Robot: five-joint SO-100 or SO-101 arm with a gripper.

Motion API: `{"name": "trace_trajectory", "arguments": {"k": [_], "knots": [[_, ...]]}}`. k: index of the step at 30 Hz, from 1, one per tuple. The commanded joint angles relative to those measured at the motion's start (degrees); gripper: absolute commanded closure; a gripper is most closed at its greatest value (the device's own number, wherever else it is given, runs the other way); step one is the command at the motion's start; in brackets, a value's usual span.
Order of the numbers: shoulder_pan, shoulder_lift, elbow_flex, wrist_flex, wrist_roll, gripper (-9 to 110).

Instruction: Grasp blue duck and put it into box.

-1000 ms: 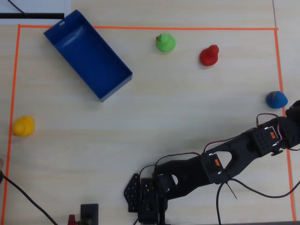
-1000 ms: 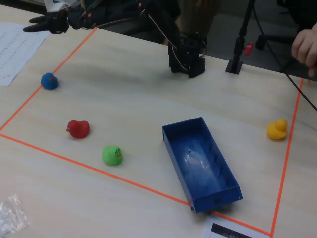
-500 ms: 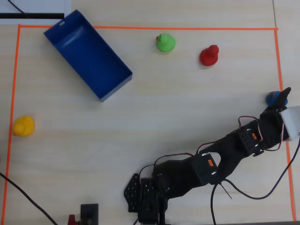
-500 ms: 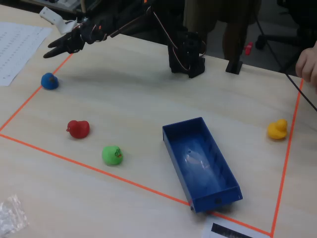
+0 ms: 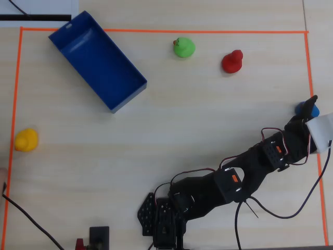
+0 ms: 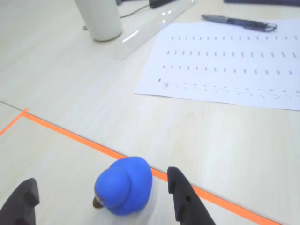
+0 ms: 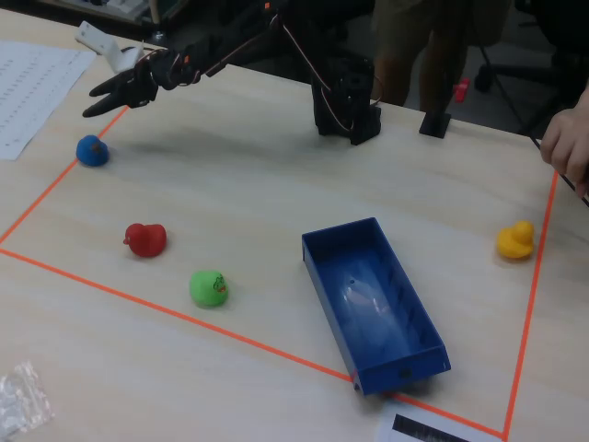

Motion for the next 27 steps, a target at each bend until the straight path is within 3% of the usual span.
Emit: {"name": "trace_trajectory", "arguments": {"k": [1, 27], "knots": [[-0.88, -1.23, -0.62, -3.87, -1.23, 64], [-3.43, -13.8, -13.36, -3.96, -3.25, 64]]}}
